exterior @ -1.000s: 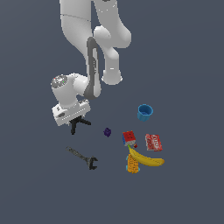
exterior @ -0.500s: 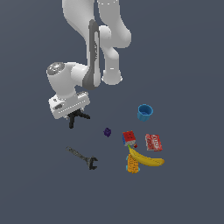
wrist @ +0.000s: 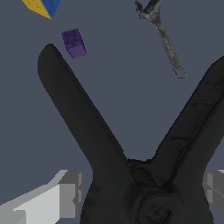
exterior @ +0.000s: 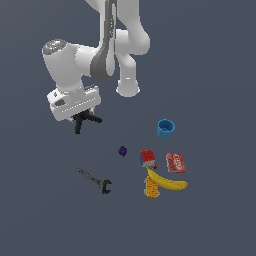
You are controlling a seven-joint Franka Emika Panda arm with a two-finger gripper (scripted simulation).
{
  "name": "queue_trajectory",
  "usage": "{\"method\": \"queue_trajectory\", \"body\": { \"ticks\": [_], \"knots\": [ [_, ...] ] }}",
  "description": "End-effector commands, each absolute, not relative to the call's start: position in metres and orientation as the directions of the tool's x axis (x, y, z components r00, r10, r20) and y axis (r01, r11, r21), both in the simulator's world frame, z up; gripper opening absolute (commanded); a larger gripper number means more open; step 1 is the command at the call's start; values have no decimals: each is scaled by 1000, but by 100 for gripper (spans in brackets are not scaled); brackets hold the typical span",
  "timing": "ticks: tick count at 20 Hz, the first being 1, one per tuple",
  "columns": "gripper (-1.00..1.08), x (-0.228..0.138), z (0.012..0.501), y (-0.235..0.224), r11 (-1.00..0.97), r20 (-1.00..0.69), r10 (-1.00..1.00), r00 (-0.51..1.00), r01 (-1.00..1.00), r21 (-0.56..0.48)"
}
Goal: Pick up a designated object from a clutter of objects.
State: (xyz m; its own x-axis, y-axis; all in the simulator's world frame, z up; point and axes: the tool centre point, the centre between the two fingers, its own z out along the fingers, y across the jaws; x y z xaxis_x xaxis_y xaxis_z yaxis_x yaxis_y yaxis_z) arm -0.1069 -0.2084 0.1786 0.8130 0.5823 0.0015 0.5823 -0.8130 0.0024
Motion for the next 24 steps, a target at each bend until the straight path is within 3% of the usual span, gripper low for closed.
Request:
{"method": "queue_trajectory", "body": {
  "ticks": [1, 24],
  "knots": [
    [-100, -110, 204, -207, -813, 2, 582, 813, 582, 3],
    [-100, -126, 399, -198, -813, 1, 582, 813, 582, 0]
  ]
}}
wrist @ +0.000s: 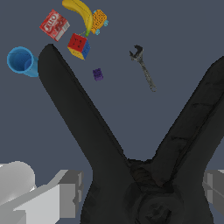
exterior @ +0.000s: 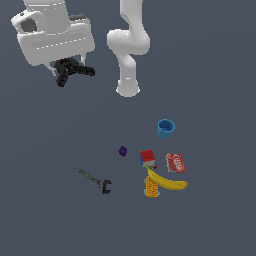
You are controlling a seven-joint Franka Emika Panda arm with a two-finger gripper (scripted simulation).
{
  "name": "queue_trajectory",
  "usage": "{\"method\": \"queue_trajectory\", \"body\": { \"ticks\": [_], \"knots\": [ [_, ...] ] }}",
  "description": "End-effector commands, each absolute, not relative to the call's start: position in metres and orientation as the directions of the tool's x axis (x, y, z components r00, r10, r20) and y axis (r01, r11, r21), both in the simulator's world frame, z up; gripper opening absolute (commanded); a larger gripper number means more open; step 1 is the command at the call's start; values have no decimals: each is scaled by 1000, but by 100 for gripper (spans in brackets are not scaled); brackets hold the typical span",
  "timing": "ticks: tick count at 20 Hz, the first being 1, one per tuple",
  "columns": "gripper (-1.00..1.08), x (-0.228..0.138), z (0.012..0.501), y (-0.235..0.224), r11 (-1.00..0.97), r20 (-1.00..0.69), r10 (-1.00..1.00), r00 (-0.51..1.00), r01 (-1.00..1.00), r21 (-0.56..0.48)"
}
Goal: Pick up a designated object from a clutter of objects.
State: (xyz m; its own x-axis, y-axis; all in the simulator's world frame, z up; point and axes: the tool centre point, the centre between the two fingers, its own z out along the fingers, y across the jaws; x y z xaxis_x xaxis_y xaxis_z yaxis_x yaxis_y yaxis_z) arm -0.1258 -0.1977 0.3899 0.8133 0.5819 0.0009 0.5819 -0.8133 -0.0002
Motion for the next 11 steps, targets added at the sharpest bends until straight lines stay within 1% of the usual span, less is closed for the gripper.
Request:
{"method": "queue_trajectory", "body": {
  "ticks": [1, 6, 11],
  "knots": [
    [-100, -127, 404, -197, -813, 1, 582, 813, 582, 0],
    [-100, -127, 420, -198, -814, 0, 581, 814, 581, 0],
    [-100, -126, 425, -198, -814, 0, 581, 814, 581, 0]
  ]
}}
